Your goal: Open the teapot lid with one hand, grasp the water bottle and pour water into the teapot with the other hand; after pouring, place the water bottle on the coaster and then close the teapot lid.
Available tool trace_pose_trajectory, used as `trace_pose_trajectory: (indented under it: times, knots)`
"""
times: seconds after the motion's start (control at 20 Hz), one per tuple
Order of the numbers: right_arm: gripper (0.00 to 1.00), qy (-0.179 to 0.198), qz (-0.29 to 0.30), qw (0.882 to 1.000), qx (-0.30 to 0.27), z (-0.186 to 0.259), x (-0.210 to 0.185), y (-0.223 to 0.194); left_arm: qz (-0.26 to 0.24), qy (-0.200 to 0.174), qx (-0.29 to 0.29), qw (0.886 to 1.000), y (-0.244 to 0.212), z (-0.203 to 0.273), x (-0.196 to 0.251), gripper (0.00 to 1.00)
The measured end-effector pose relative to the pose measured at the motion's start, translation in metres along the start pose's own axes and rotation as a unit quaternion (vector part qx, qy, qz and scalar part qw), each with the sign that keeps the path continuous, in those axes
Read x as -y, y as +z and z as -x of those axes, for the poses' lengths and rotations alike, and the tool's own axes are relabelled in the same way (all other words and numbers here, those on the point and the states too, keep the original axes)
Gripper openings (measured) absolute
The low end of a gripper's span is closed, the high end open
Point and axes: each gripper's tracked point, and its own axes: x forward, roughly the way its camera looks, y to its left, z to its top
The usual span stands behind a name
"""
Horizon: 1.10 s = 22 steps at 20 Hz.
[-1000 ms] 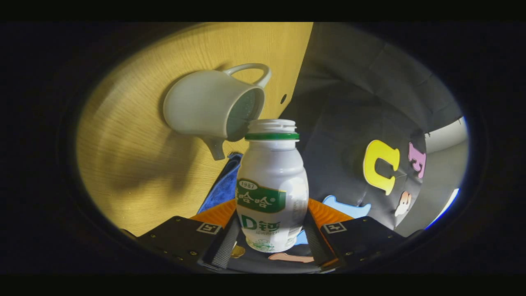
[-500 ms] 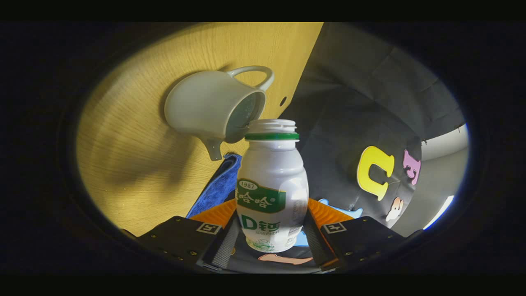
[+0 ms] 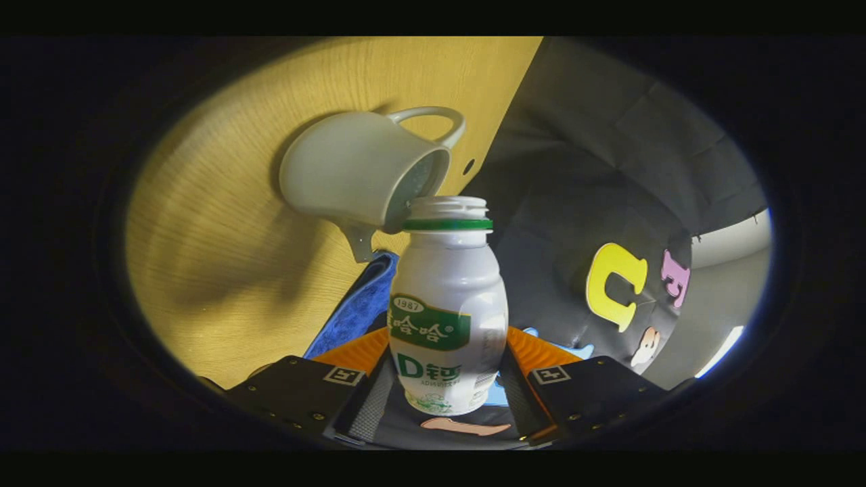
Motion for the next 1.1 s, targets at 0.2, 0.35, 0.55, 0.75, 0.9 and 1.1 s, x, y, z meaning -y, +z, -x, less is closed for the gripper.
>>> trace_pose_trajectory:
  times: [0.2,0.35,0.55,0.75,0.9,1.1]
  knots:
    - [0.75,-0.004,0.000,1.000,0.000,0.001,0.002,-0.001,-0.001,0.001,-0.003,1.000,-0.001,0.001,0.001,0.10]
    - [0.75,-0.006,-0.001,1.000,0.001,-0.001,0.001,0.000,-0.001,0.003,-0.003,1.000,0.000,0.001,0.000,0.14]
    - [0.75,-0.004,-0.033,0.999,0.003,-0.002,-0.005,0.000,0.016,0.001,-0.003,1.000,-0.002,-0.001,-0.002,0.14]
    - [0.75,-0.003,-0.075,0.997,-0.002,-0.003,-0.010,-0.001,0.032,0.000,-0.008,0.999,-0.004,-0.008,-0.004,0.14]
    - [0.75,0.013,-0.116,0.993,-0.004,-0.002,-0.021,-0.002,0.037,-0.003,-0.007,0.999,-0.001,-0.009,-0.003,0.14]
    - [0.75,0.029,-0.212,0.977,0.001,-0.002,-0.033,-0.003,0.042,-0.007,-0.010,0.999,-0.004,-0.012,0.003,0.14]
